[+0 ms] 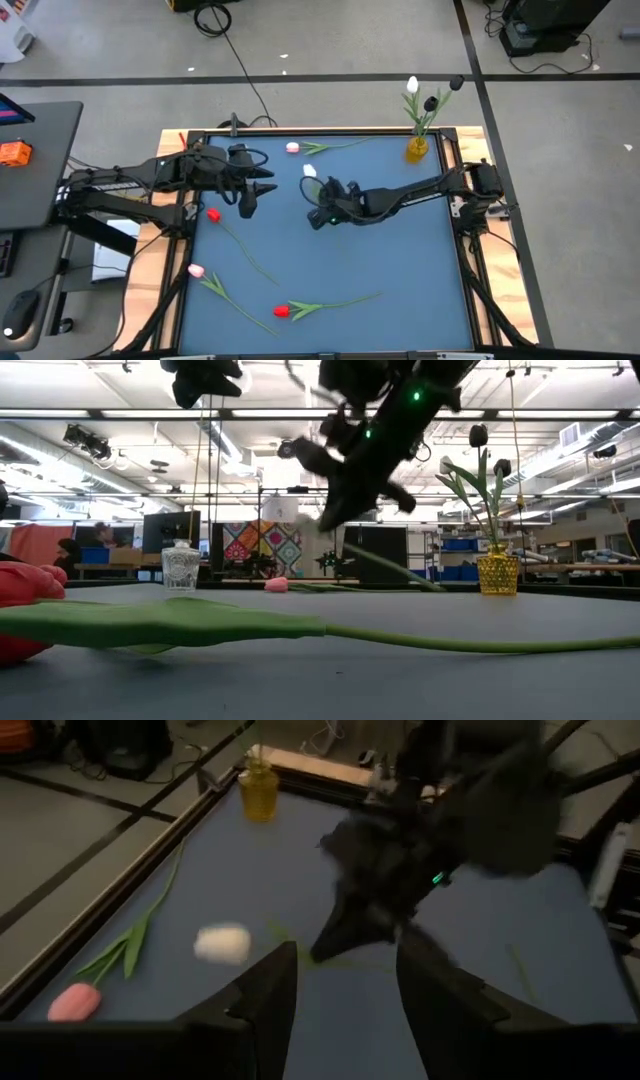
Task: Sort flowers into vase by color
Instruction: Put the white tulip into the yellow vase
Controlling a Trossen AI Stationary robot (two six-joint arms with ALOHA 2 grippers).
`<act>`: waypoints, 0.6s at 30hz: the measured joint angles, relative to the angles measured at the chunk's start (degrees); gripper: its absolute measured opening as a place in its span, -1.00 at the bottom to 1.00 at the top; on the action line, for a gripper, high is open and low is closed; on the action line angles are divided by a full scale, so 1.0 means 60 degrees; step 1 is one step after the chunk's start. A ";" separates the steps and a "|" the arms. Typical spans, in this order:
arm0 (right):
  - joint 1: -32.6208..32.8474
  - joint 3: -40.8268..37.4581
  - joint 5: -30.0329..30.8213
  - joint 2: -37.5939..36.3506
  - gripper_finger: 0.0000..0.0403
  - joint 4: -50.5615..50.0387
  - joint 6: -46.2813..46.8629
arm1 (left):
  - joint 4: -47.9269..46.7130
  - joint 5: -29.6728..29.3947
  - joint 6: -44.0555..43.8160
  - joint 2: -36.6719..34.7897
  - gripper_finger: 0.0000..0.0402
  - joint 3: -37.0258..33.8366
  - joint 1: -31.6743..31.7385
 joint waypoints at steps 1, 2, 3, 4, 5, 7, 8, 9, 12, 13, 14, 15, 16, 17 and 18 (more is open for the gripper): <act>0.0003 0.0001 0.0273 -0.0140 -1.00 0.0020 0.0064 | -0.0084 -0.0005 -0.0008 0.0039 -0.11 -0.0018 0.0050; 0.0003 0.0005 0.0552 -0.0274 -1.00 0.0032 0.0106 | -0.0121 -0.0006 -0.0014 0.0095 -0.11 -0.0027 0.0106; 0.0003 0.0007 0.0828 -0.0410 -1.00 0.0029 0.0124 | -0.0060 -0.0009 -0.0014 0.0182 -0.11 -0.0027 0.0153; 0.0004 0.0007 0.1090 -0.0541 -1.00 0.0007 0.0120 | -0.0004 -0.0011 -0.0015 0.0247 -0.11 -0.0027 0.0172; 0.0010 0.0007 0.1353 -0.0685 -1.00 0.0001 0.0103 | -0.0001 -0.0006 -0.0021 0.0303 -0.11 -0.0027 0.0197; 0.0013 0.0007 0.1876 -0.1018 -1.00 -0.0012 0.0069 | 0.0088 -0.0005 -0.0021 0.0468 -0.11 -0.0027 0.0205; 0.0014 0.0007 0.2139 -0.1194 -1.00 -0.0019 0.0010 | 0.0139 -0.0005 -0.0002 0.0544 -0.11 -0.0027 0.0205; 0.0014 0.0010 0.2368 -0.1354 -1.00 -0.0014 -0.0092 | 0.0152 -0.0005 0.0004 0.0623 -0.11 -0.0027 0.0205; 0.0021 0.0011 0.2946 -0.1793 -1.00 0.0029 -0.0417 | 0.0243 -0.0002 -0.0043 0.0793 -0.11 -0.0027 0.0205; 0.0028 0.0011 0.3092 -0.1934 -1.00 0.0143 -0.0555 | 0.0247 -0.0001 -0.0047 0.0821 -0.11 -0.0027 0.0205; 0.0034 0.0011 0.3200 -0.2081 -1.00 0.0321 -0.0739 | 0.0244 -0.0001 -0.0051 0.0848 -0.11 -0.0027 0.0205; 0.0035 0.0011 0.3263 -0.2231 -1.00 0.0555 -0.0959 | 0.0297 -0.0001 -0.0062 0.0894 -0.11 -0.0027 0.0205; 0.0035 0.0011 0.3259 -0.2372 -1.00 0.0877 -0.1247 | 0.0429 0.0000 -0.0080 0.0935 -0.11 -0.0027 0.0205; 0.0035 0.0011 0.3221 -0.2501 -1.00 0.1287 -0.1597 | 0.0591 0.0002 -0.0077 0.0954 -0.11 -0.0027 0.0205; 0.0035 0.0011 0.3106 -0.2621 -1.00 0.1776 -0.2017 | 0.0757 0.0003 -0.0072 0.0957 -0.11 -0.0027 0.0191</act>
